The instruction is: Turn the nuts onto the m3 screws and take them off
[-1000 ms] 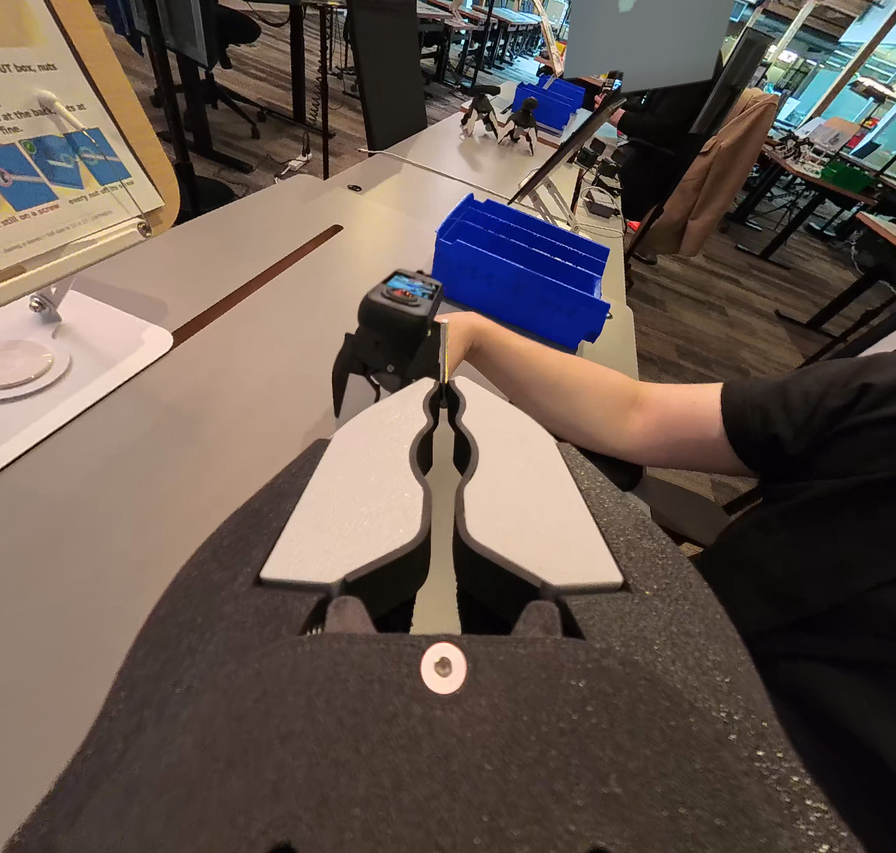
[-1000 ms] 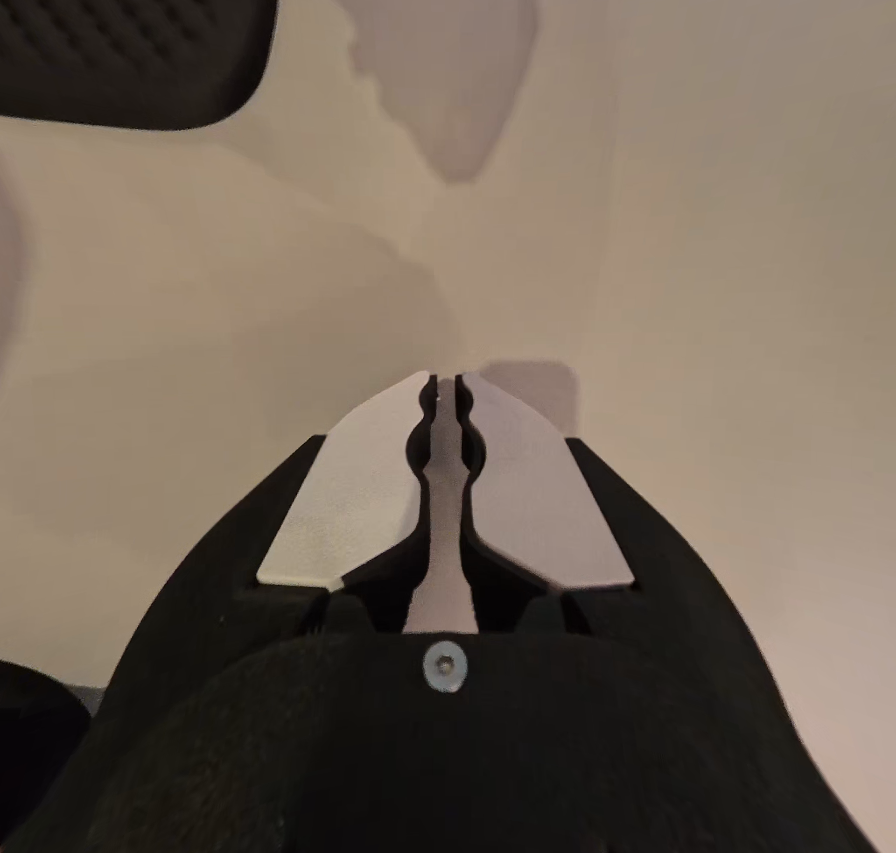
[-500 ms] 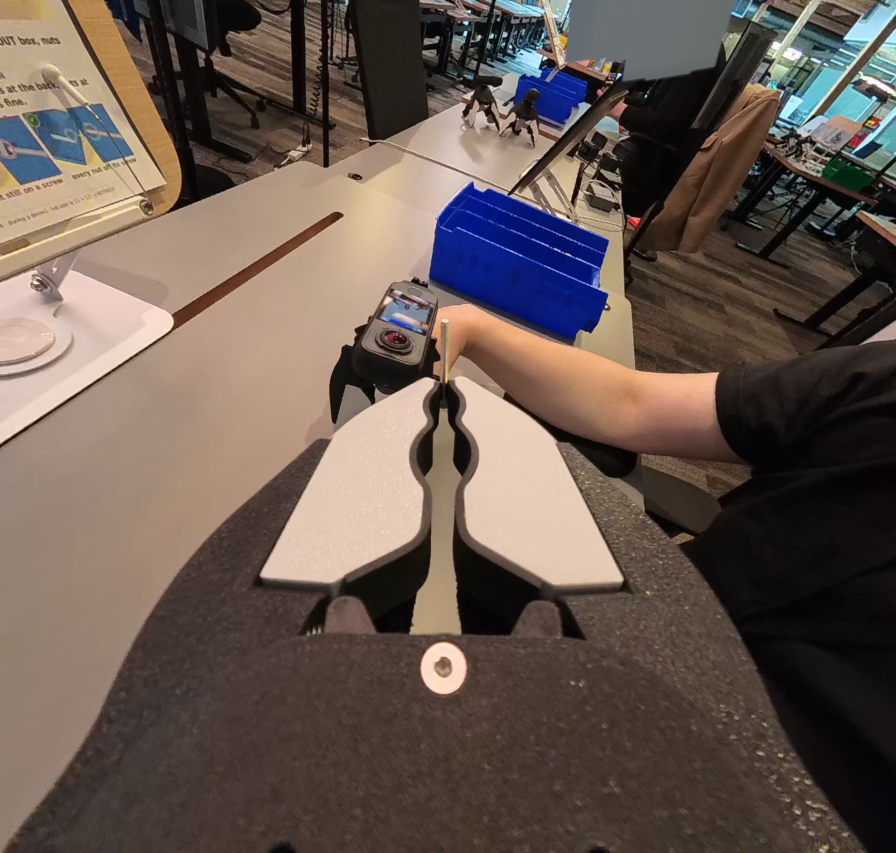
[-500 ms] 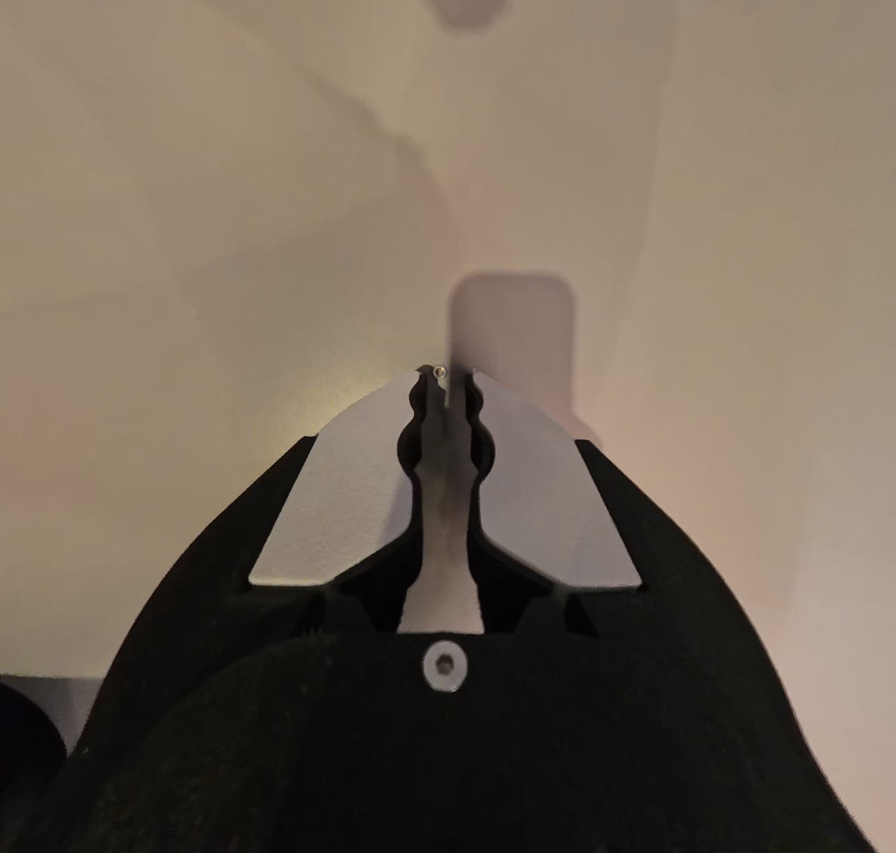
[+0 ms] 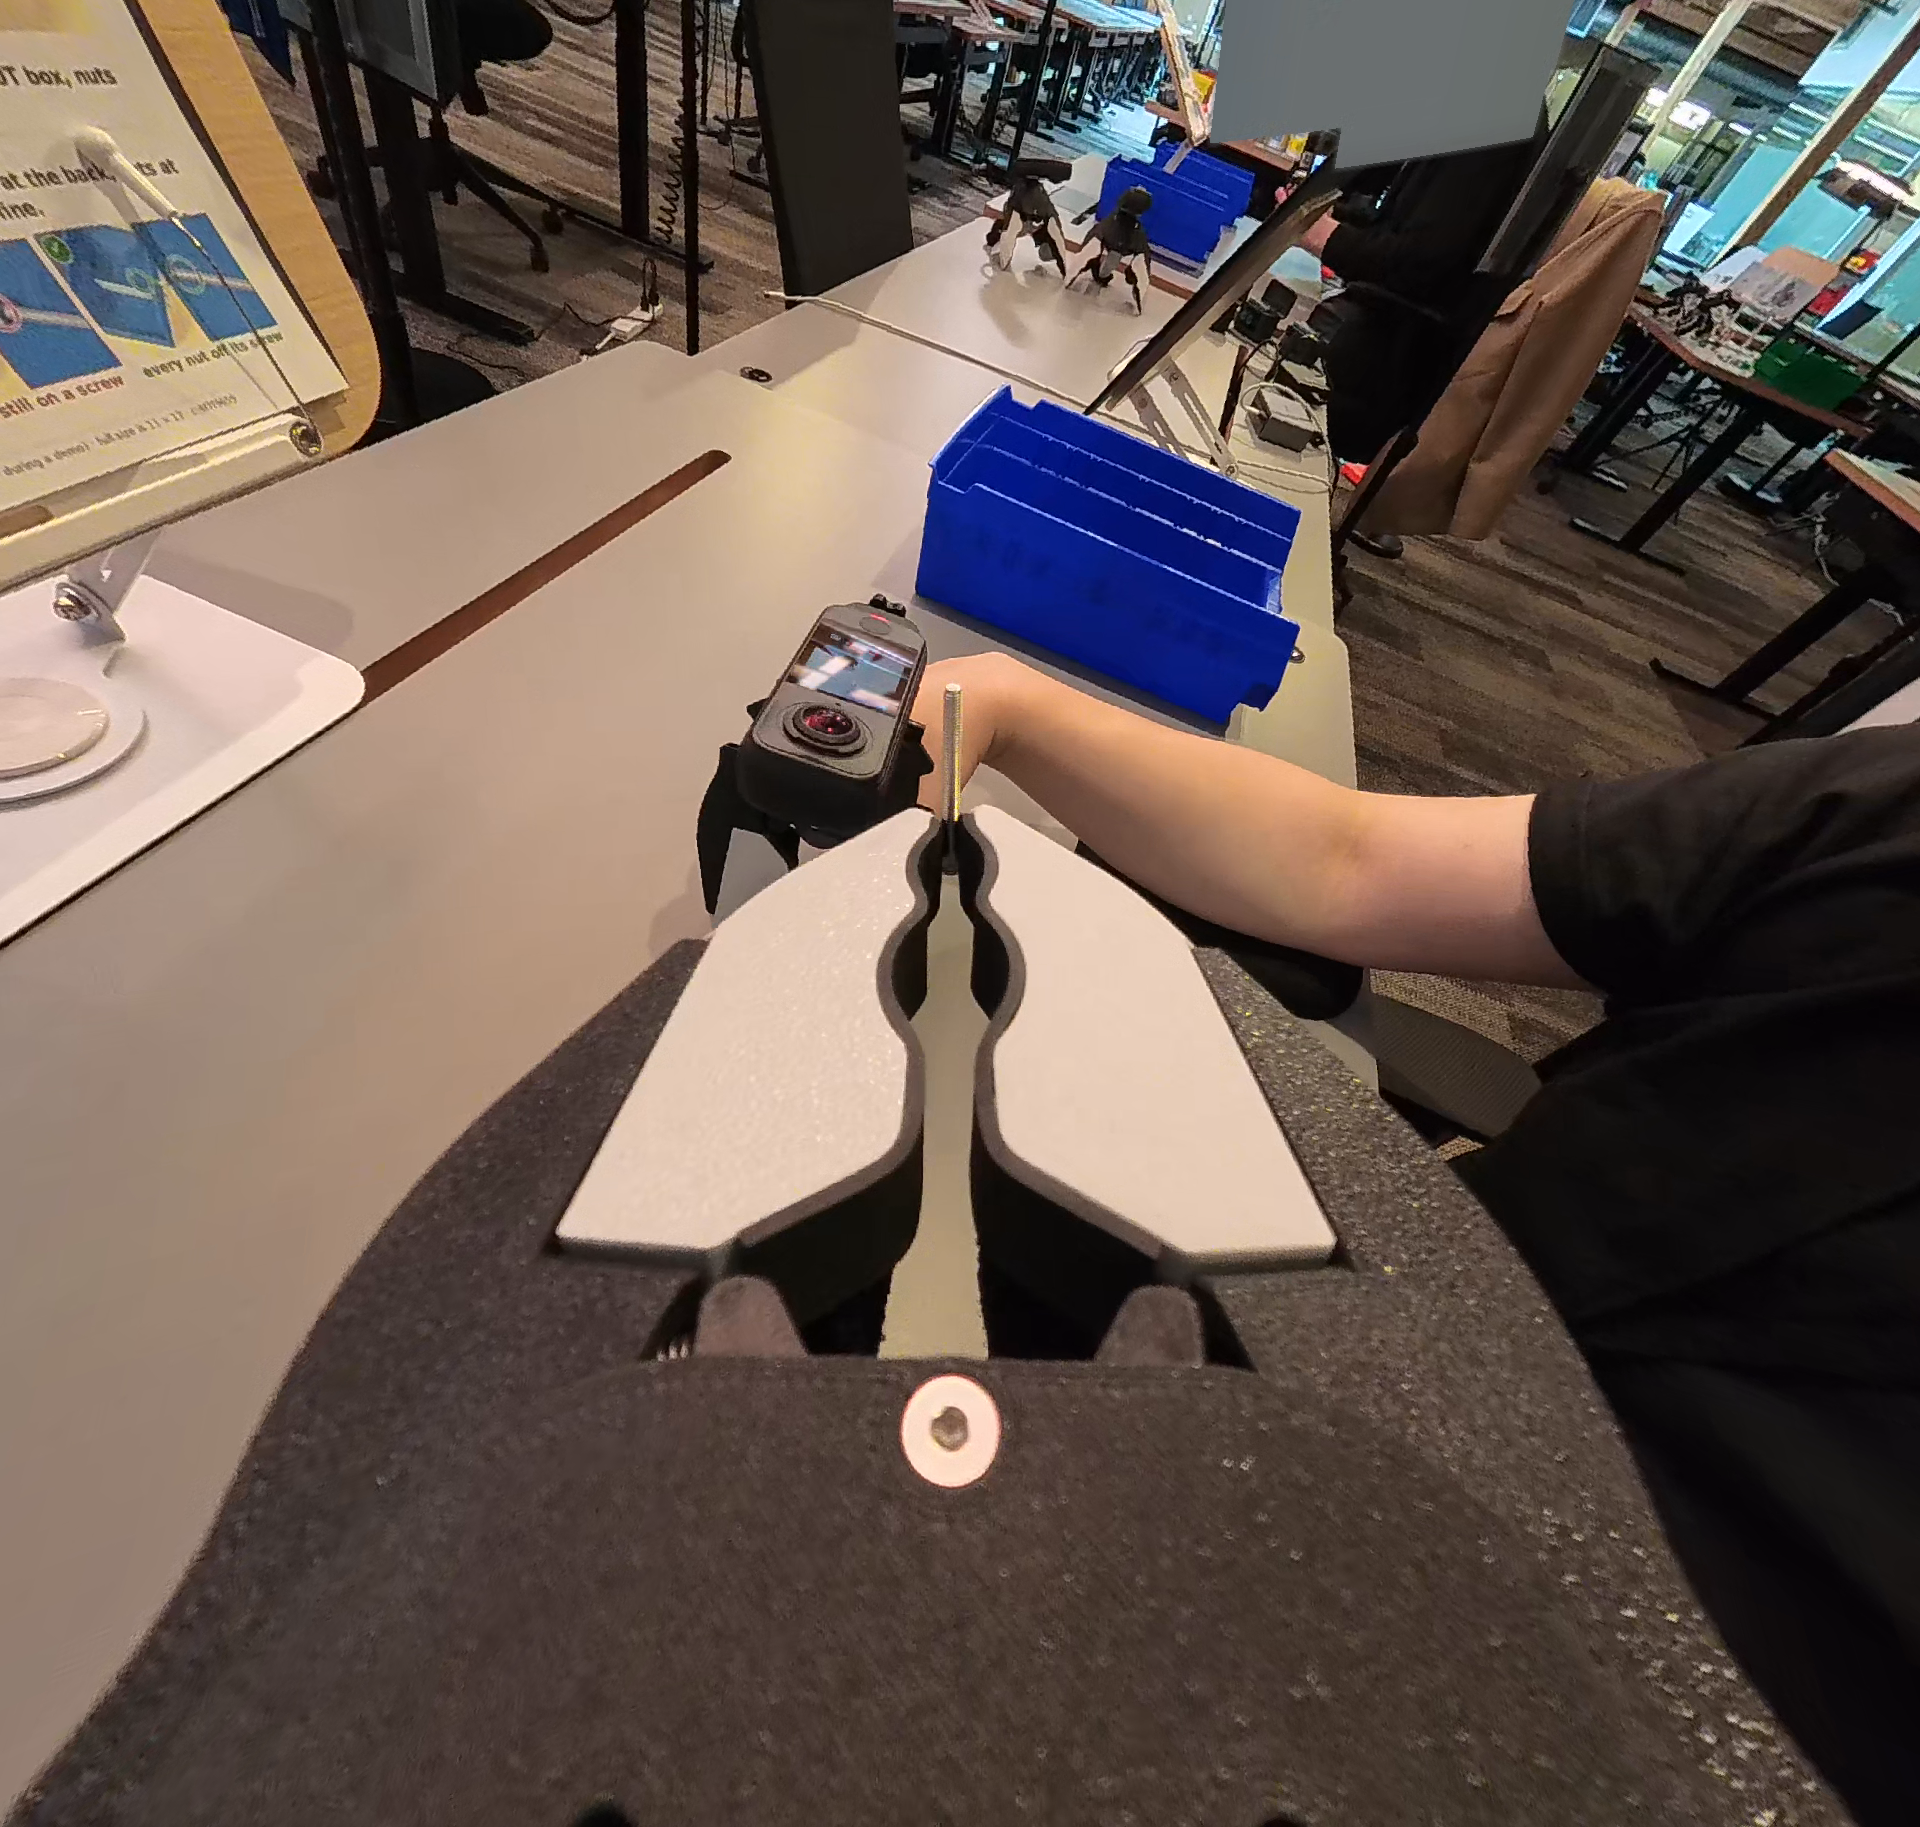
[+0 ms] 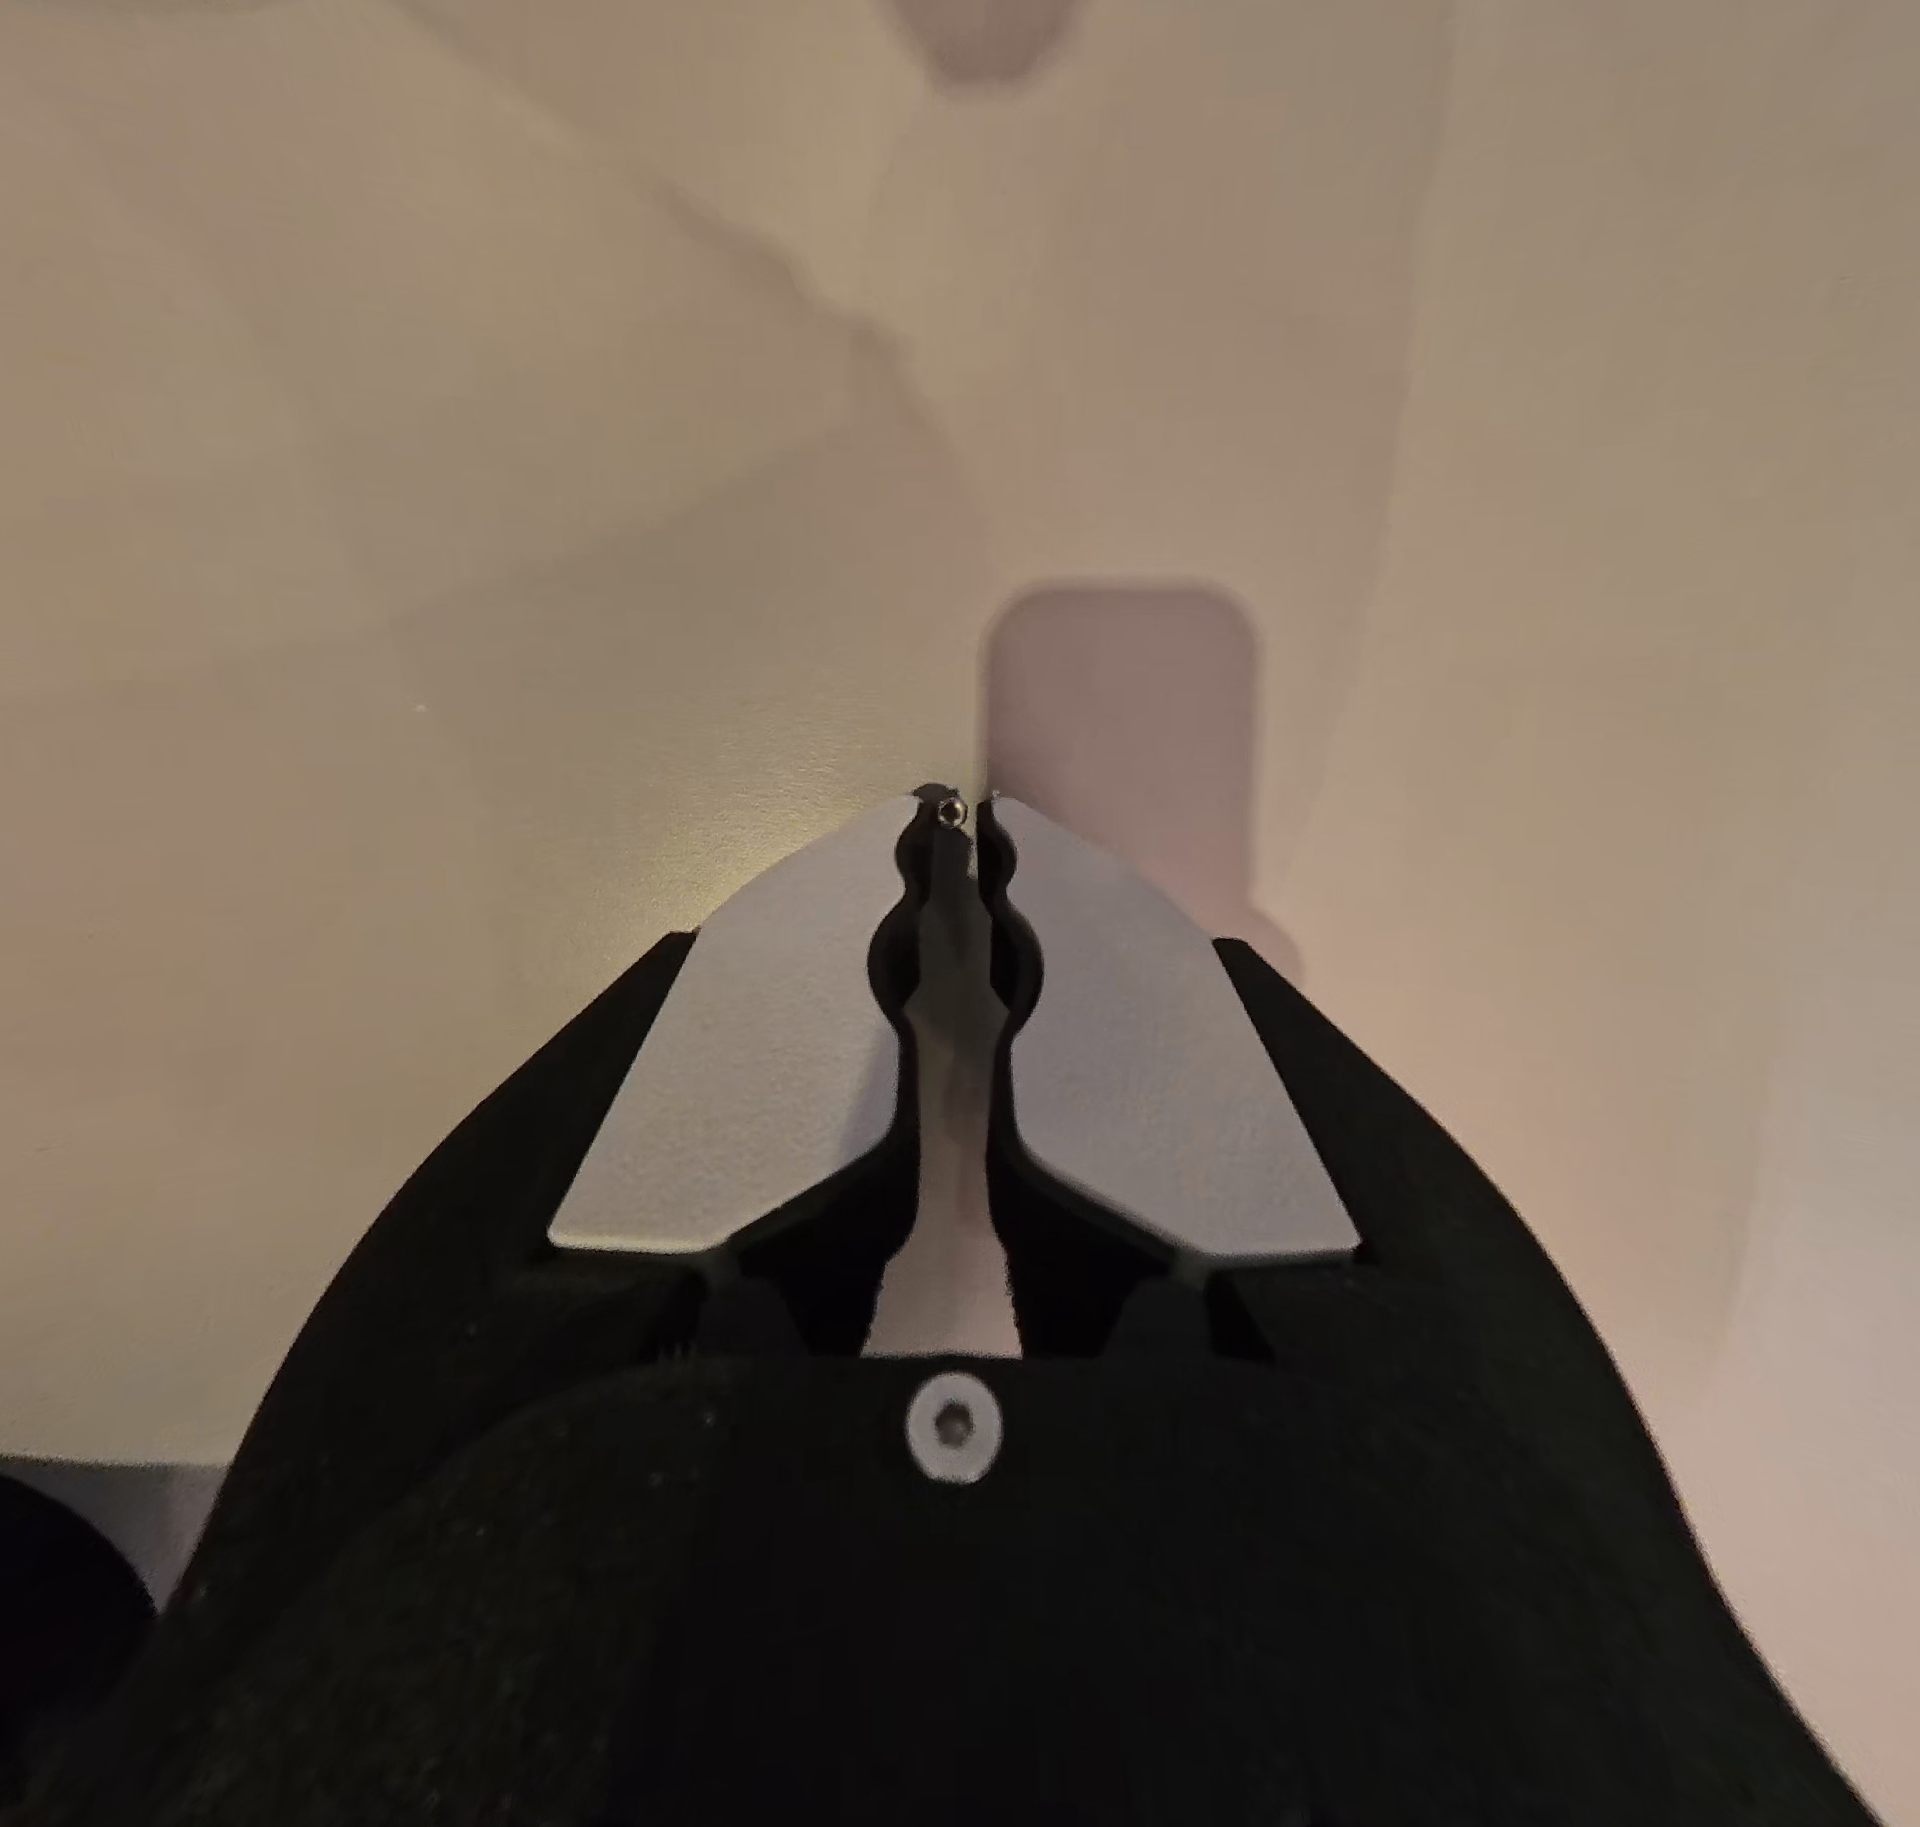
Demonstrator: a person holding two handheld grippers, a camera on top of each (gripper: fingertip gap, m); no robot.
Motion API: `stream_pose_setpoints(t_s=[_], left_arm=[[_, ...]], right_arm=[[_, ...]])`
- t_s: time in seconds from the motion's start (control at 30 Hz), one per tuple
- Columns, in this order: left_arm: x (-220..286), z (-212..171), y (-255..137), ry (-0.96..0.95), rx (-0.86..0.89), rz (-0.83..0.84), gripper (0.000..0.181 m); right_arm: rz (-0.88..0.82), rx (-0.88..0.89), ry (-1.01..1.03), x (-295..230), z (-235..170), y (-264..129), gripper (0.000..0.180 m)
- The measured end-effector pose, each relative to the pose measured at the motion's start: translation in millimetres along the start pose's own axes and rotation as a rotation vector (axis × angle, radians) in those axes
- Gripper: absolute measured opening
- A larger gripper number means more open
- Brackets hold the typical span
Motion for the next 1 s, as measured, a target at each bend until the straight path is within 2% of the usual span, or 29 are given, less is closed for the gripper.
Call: stream_pose_setpoints(t_s=[0.2, 0.37, 0.53, 0.7, 0.8, 0.9, 1.0], left_arm=[[-4, -1, 3, 0.006, -0.007, 0.021, 0.002], [-16, -6, 4, 0.096, -0.052, 0.144, 0.002], [-29, -11, 21, 0.142, -0.126, 0.165, 0.002], [-30, -10, 57, 0.104, -0.234, 0.007, 0.002], [-28, -1, 74, 0.118, -0.232, -0.051, 0.002], [-33, -2, 81, 0.123, -0.225, -0.037, 0.002], [-40, -10, 79, 0.103, -0.191, -0.051, 0.002]], right_arm=[[0.002, 0.002, 0.005, 0, -1, 1, 0.005], [-0.005, 0.019, 0.011, 3, -2, -3, 0.004], [-0.056, 0.259, 0.061, 10, 19, -59, 0.004], [-0.142, 0.483, 0.071, 6, 26, -136, 0.000], [-0.163, 0.618, 0.073, -2, 27, -175, 0.000], [-0.180, 0.594, 0.079, -6, 17, -183, 0.000], [-0.179, 0.478, 0.118, 2, 0, -163, 0.000]])
Point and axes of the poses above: each gripper's, where its closed fingertips meet, y out along the fingers, z out of its top, x = y × z across the jaws, the point moved 4 cm from there along -y, back along the fingers, and after that the axes turned 5 degrees about -z, right-handed, at the moved point
